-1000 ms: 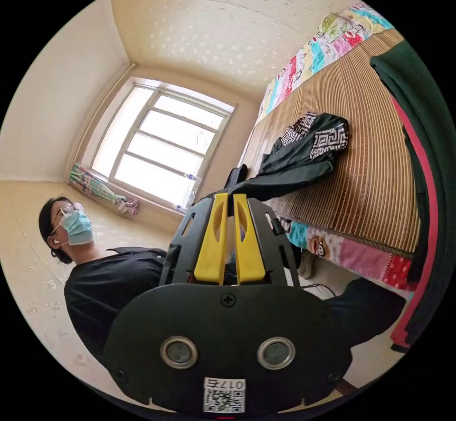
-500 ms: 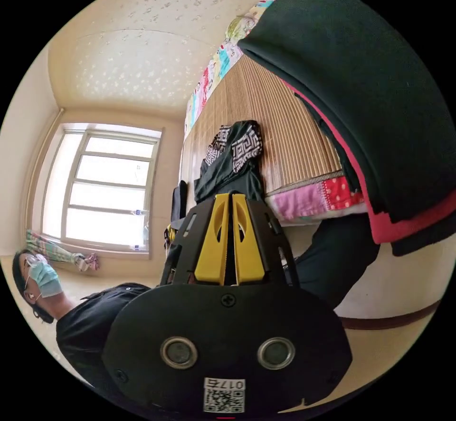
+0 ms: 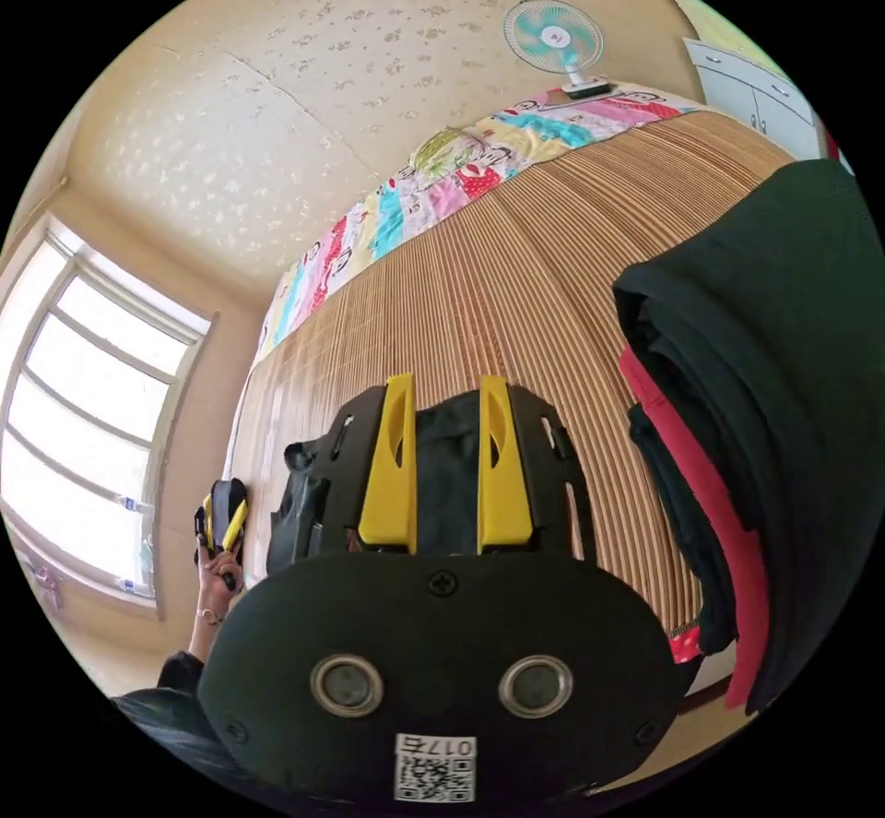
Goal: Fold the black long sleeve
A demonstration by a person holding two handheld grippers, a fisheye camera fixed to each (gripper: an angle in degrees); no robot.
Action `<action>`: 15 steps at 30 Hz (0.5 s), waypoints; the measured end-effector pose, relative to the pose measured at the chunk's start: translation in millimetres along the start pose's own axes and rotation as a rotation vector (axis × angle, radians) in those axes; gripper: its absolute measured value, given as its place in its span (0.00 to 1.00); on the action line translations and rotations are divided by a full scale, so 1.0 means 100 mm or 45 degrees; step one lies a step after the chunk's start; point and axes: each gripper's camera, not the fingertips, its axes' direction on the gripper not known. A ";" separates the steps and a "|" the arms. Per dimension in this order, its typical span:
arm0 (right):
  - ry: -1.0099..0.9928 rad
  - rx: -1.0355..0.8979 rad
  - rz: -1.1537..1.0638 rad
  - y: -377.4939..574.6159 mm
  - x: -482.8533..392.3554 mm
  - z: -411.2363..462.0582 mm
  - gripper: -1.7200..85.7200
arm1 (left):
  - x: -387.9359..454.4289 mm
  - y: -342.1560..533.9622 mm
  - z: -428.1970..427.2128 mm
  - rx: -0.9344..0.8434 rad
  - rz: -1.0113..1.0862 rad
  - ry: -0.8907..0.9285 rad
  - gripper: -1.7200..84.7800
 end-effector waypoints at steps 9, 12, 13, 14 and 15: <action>-0.213 -0.448 -0.415 0.63 -1.29 0.96 0.14 | -0.02 1.13 0.30 -0.208 0.028 -0.442 0.22; -0.341 -0.664 -0.555 0.75 -2.07 1.40 0.18 | -0.11 1.33 0.55 -0.244 -0.058 -0.340 0.15; -0.345 -0.724 -0.587 0.77 -2.23 1.50 0.19 | -0.10 1.40 0.62 -0.230 -0.052 -0.336 0.10; -0.325 -0.824 -0.650 0.83 -2.54 1.71 0.22 | -0.03 1.48 0.68 -0.195 0.004 -0.328 0.08; -0.291 -0.885 -0.711 0.90 -2.83 1.87 0.24 | 0.03 1.52 0.70 -0.182 0.042 -0.327 0.07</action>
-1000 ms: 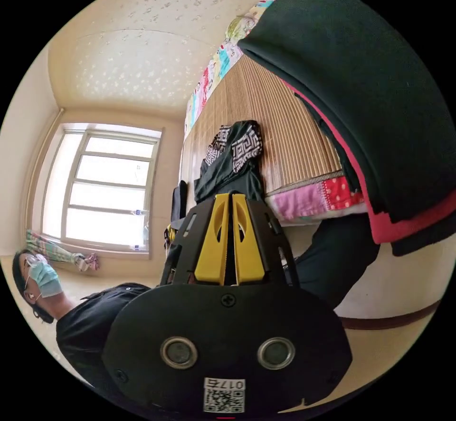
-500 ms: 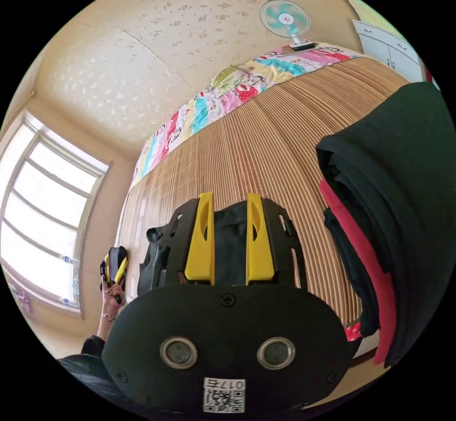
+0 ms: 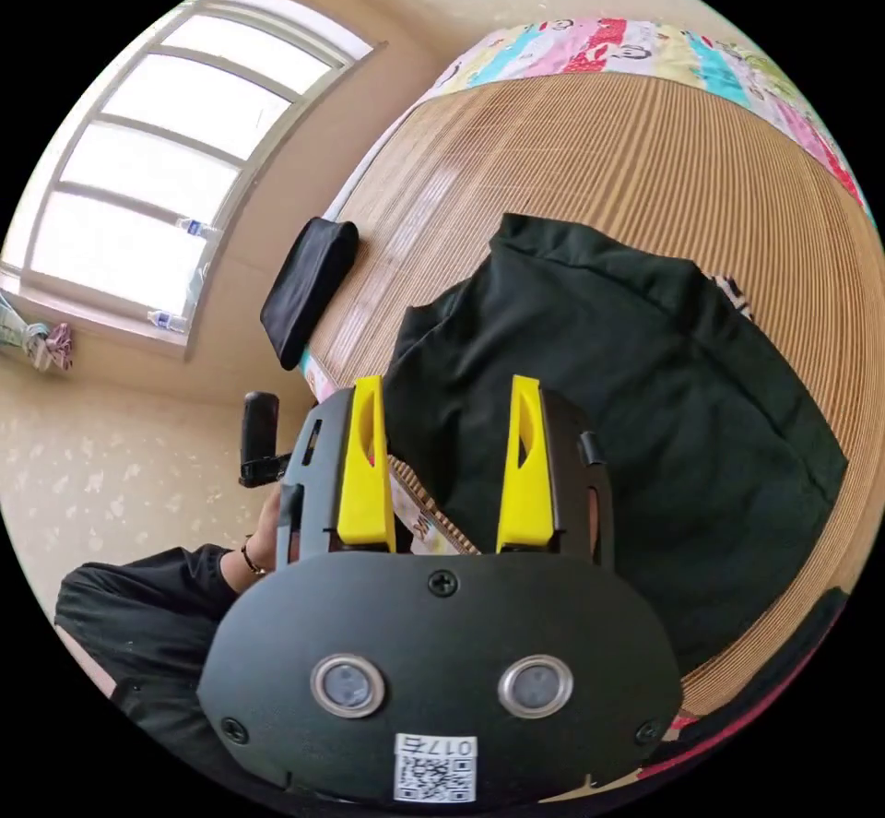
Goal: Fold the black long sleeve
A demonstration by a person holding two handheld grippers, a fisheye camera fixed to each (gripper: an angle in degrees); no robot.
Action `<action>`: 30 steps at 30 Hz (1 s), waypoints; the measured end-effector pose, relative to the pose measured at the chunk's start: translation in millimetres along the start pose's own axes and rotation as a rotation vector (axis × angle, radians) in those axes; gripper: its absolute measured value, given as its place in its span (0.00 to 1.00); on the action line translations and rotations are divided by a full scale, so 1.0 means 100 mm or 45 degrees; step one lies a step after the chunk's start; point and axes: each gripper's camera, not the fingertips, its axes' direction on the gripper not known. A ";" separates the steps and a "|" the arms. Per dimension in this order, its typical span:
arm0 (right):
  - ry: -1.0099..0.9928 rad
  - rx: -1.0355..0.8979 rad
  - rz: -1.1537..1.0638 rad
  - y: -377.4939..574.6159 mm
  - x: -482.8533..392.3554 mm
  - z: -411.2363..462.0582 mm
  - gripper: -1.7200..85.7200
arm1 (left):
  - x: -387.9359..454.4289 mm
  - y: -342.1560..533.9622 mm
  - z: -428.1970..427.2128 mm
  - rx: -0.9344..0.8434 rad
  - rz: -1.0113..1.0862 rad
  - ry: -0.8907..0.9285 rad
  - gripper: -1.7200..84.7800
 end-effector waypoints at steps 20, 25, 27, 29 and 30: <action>-0.178 0.579 0.287 2.11 2.02 -2.34 0.09 | 0.24 0.34 0.41 -0.182 0.287 0.115 0.18; -0.118 0.820 0.676 3.88 2.69 -2.71 0.13 | 0.23 0.23 1.16 -0.412 0.280 0.098 0.20; -0.104 0.819 0.722 4.47 2.62 -2.70 0.14 | 0.26 0.21 1.47 -0.486 0.286 0.046 0.20; -0.138 0.761 0.743 4.76 2.55 -2.60 0.15 | 0.23 0.19 1.84 -0.567 0.265 -0.029 0.18; -0.206 0.723 0.760 4.90 2.53 -2.50 0.16 | 0.23 0.18 1.90 -0.577 0.256 -0.037 0.17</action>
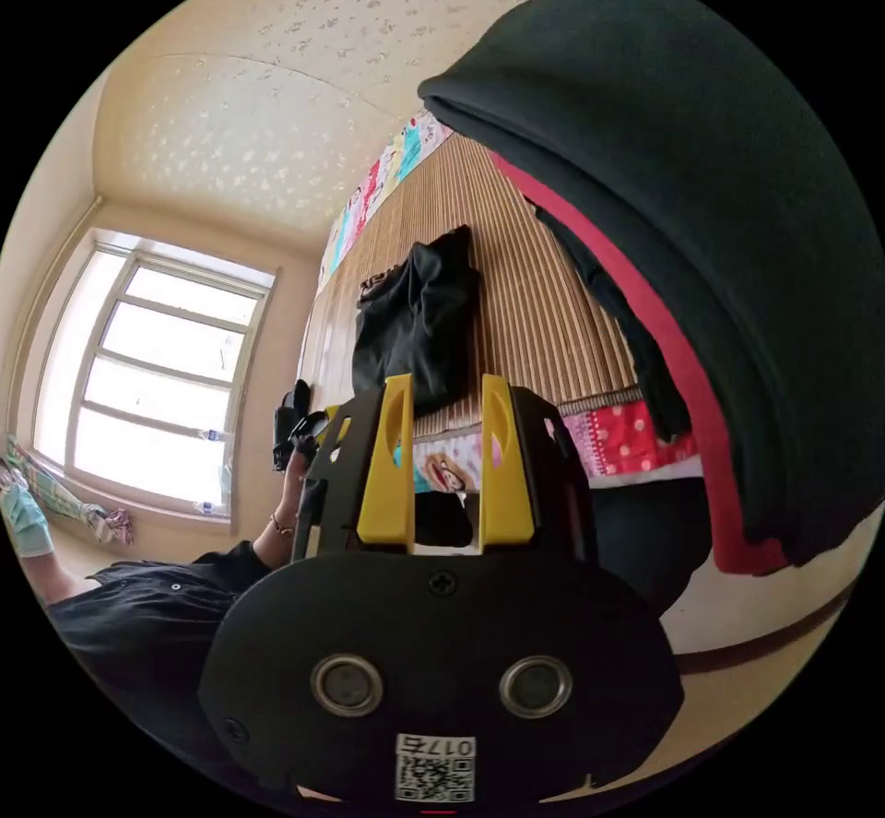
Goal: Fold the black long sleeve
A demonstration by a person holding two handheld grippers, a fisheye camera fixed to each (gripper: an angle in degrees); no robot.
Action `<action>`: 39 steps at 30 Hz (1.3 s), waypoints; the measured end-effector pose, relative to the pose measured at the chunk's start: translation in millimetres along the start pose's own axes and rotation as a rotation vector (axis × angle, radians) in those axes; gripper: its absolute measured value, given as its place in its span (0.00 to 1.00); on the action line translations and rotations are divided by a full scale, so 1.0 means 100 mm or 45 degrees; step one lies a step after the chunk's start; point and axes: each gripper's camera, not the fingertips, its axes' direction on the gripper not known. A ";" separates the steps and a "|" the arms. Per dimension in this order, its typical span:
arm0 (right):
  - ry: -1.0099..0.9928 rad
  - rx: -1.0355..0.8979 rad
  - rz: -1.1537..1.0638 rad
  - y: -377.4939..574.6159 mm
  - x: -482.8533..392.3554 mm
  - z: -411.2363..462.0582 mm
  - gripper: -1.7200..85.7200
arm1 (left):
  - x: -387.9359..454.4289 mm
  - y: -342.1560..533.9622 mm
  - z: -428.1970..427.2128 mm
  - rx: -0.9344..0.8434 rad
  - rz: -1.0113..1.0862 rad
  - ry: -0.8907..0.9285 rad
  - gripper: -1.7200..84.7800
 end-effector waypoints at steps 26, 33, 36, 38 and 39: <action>-0.590 0.429 -0.471 -1.33 -1.34 -1.75 0.10 | 0.12 1.78 -1.25 0.142 0.139 0.318 0.11; -0.014 0.569 0.086 -0.53 0.32 -2.30 0.11 | -0.27 1.90 -1.47 0.269 0.005 0.282 0.12; 0.005 0.627 0.357 0.52 1.10 -2.22 0.09 | -0.44 1.90 -1.64 0.333 -0.040 0.227 0.13; -0.058 0.732 0.520 1.18 1.41 -2.19 0.08 | -0.57 1.88 -1.86 0.406 -0.070 0.140 0.13; -0.057 0.785 0.633 1.55 1.54 -2.17 0.08 | -0.60 1.87 -1.93 0.424 -0.075 0.114 0.13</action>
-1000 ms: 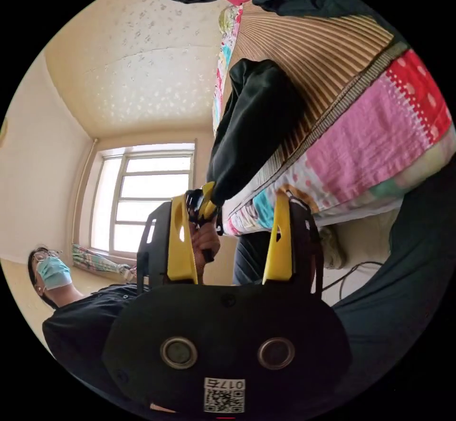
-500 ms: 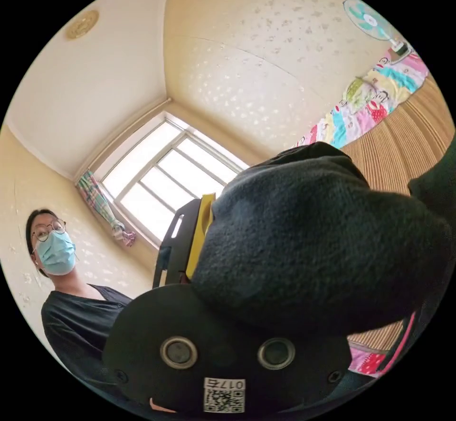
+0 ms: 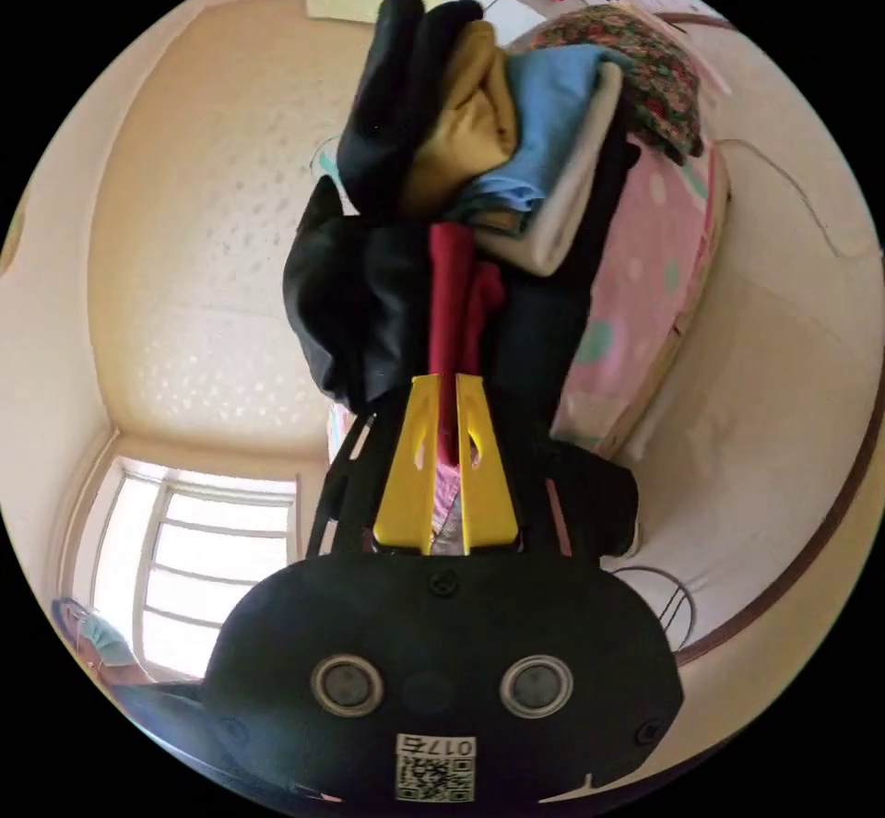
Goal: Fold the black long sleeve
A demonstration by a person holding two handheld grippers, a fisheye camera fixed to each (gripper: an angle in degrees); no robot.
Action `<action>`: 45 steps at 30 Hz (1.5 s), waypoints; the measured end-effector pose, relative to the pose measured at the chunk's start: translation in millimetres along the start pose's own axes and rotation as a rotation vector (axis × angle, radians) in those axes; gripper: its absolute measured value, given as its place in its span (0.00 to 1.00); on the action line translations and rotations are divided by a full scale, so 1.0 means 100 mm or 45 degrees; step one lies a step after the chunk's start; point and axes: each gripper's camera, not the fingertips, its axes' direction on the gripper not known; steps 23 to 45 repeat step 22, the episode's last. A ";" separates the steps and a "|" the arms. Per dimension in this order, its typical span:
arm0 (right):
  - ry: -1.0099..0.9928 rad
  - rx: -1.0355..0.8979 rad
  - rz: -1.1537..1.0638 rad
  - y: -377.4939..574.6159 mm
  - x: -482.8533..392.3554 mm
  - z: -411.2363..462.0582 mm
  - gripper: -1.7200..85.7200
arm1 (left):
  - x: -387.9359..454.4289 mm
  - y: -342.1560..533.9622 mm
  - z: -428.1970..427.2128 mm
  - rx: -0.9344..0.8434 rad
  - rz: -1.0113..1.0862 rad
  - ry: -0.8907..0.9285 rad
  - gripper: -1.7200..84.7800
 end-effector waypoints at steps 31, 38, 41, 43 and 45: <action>0.092 0.200 -1.082 2.06 -2.34 -0.02 0.02 | -1.30 -0.50 -2.33 0.966 -0.738 -0.629 0.17; 0.092 0.200 -1.082 2.06 -2.34 -0.02 0.02 | -1.30 -0.50 -2.33 0.966 -0.738 -0.629 0.17; 0.092 0.200 -1.082 2.06 -2.34 -0.02 0.02 | -1.30 -0.50 -2.33 0.966 -0.738 -0.629 0.17; 0.092 0.200 -1.082 2.06 -2.34 -0.02 0.02 | -1.30 -0.50 -2.33 0.966 -0.738 -0.629 0.17; 0.092 0.200 -1.082 2.06 -2.34 -0.02 0.02 | -1.30 -0.50 -2.33 0.966 -0.738 -0.629 0.17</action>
